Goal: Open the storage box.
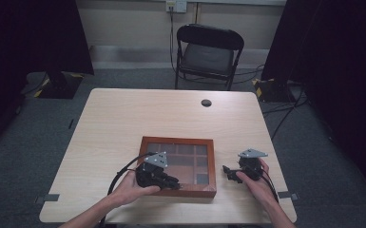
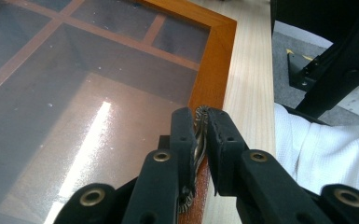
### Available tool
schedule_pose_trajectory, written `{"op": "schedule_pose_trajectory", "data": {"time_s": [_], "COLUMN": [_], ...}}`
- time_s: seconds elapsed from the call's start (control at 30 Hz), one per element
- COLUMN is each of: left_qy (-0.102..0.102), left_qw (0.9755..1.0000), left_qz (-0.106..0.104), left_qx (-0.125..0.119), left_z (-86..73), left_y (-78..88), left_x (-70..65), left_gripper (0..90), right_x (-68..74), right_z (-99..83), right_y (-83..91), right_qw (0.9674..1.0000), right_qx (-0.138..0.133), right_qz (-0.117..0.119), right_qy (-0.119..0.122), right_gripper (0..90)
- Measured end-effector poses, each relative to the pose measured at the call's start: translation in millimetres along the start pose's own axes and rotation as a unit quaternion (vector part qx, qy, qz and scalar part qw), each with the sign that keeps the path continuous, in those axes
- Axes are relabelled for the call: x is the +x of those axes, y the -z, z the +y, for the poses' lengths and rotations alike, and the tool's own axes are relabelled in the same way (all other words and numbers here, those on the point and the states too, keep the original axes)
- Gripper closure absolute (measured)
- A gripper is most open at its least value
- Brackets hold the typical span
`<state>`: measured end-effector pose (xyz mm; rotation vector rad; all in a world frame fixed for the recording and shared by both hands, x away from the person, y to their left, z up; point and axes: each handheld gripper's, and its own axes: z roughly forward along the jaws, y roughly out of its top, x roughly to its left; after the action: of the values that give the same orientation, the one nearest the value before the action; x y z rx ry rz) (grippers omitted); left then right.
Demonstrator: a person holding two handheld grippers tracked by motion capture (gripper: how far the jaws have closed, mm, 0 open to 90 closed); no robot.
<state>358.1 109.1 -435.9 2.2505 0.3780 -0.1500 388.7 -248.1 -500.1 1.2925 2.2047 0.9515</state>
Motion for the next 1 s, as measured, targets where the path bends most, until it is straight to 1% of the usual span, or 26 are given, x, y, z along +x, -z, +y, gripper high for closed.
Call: {"op": "schedule_pose_trajectory", "data": {"time_s": [0.03,0.13,0.2,0.23,0.3,0.33,0.37,0.4,0.43,0.47,0.53,0.6,0.63,0.67,0.73,0.77,0.83,0.93,1.0], "left_qy": [0.005,0.006,0.006,0.007,0.012,0.013,0.017,0.018,0.015,0.013,0.013,0.009,0.01,0.007,0.013,0.011,0.014,0.016,0.016], "left_qw": [1.0,1.0,1.0,1.0,0.9999,0.9999,0.9998,0.9998,0.9998,0.9998,0.9999,0.9999,0.9999,0.9999,0.9999,0.9999,0.9998,0.9997,0.9998], "left_qz": [-0.003,-0.005,-0.004,-0.003,-0.006,-0.006,-0.01,-0.009,-0.01,-0.01,-0.009,-0.005,-0.005,-0.006,-0.01,-0.01,-0.012,-0.012,-0.013], "left_qx": [-0.004,-0.006,-0.004,0.004,-0.002,0.0,-0.008,-0.008,-0.01,-0.006,-0.006,0.003,-0.003,0.006,-0.002,0.0,-0.007,-0.012,-0.006], "left_z": [-0.1,0.4,0.9,1.8,1.6,2.3,2.7,3.3,3.9,4.4,4.7,5.9,5.9,7.1,7.8,9.1,10.4,11.3,12.3], "left_y": [-0.4,0.2,0.4,1.5,1.1,2.3,2.4,3.2,4.0,5.0,4.7,4.5,3.7,5.5,6.4,8.0,9.6,11.5,12.6], "left_x": [0.3,0.6,0.9,1.0,1.1,1.4,1.5,1.1,1.4,1.7,1.2,0.7,0.3,0.6,1.0,1.5,1.6,1.5,1.7], "left_gripper": [81.4,81.4,81.4,81.4,81.4,81.4,81.4,81.4,81.4,81.4,81.4,81.4,81.4,81.4,81.5,81.4,81.4,81.4,81.4], "right_x": [0.0,0.0,0.0,0.0,0.0,0.0,0.0,-0.1,0.0,-0.1,-0.1,-0.1,-0.1,-0.1,-0.2,-0.2,-0.2,-0.2,-0.2], "right_z": [0.0,0.0,0.0,0.0,0.0,0.0,0.0,0.0,0.0,0.1,0.1,0.1,0.1,0.1,0.1,0.1,0.1,0.1,0.1], "right_y": [0.0,-0.1,-0.1,-0.1,-0.1,-0.1,-0.1,-0.1,-0.1,-0.1,-0.1,-0.1,-0.1,-0.1,-0.1,-0.1,-0.1,-0.1,-0.1], "right_qw": [1.0,1.0,1.0,1.0,1.0,1.0,1.0,1.0,1.0,1.0,1.0,1.0,1.0,1.0,1.0,1.0,1.0,1.0,1.0], "right_qx": [0.0,0.0,0.0,0.0,0.0,0.0,0.0,0.0,0.0,0.0,0.0,0.0,0.0,0.0,0.0,0.0,0.0,0.0,0.0], "right_qz": [0.0,0.0,0.0,0.0,0.0,0.0,0.0,0.0,0.0,0.0,0.001,0.0,0.0,0.001,0.001,0.001,0.001,0.001,0.001], "right_qy": [0.0,0.0,0.0,0.0,0.0,0.0,0.0,0.0,0.0,0.0,0.001,0.001,0.001,0.001,0.001,0.001,0.001,0.001,0.001], "right_gripper": [12.0,12.0,12.0,12.0,12.1,12.0,12.0,12.0,12.0,12.0,12.0,12.0,12.0,12.1,12.0,12.0,12.0,12.0,12.0]}}
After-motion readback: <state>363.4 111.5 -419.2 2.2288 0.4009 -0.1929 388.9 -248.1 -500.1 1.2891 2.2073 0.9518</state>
